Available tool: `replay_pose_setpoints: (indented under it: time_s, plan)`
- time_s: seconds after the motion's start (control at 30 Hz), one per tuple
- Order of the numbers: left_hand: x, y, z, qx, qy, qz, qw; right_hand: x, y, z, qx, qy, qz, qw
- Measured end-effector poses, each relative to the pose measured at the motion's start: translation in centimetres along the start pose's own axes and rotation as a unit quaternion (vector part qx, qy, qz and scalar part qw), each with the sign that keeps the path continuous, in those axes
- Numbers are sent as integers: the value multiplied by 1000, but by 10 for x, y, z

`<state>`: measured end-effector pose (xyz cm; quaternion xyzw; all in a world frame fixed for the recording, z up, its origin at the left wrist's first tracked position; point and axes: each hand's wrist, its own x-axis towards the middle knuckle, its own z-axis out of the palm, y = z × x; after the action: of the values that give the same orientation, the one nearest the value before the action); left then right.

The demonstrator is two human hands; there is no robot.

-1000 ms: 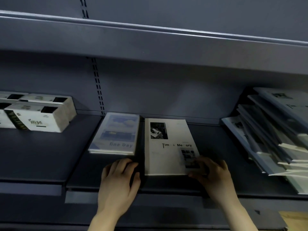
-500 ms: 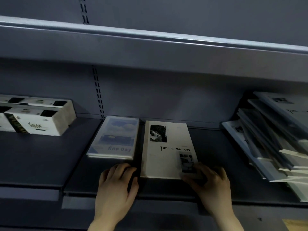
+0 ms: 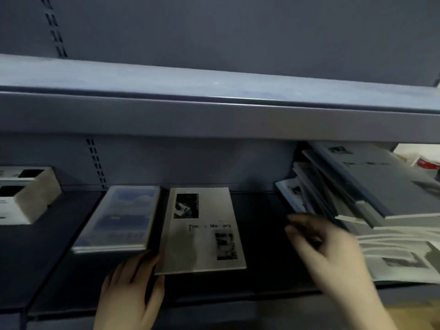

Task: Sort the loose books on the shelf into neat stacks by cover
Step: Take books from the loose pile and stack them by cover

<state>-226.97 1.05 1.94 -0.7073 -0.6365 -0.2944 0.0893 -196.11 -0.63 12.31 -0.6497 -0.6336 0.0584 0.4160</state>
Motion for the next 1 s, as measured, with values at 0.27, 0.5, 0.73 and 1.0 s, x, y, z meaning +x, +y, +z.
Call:
replay_pose_setpoints:
  time_s: [0.27, 0.5, 0.73, 1.0]
  plan:
    - [8, 116, 23, -42, -33, 48, 997, 33, 41, -115, 5, 131, -6, 991]
    - [-2, 203, 52, -44, -66, 29, 996, 66, 121, -188, -122, 64, 75, 988]
    - [-18, 244, 81, -27, -88, 11, 996, 84, 165, -205, -162, -28, 117, 979]
    - [-22, 249, 97, 0, -47, 12, 999, 95, 181, -210, -45, -68, 156, 984]
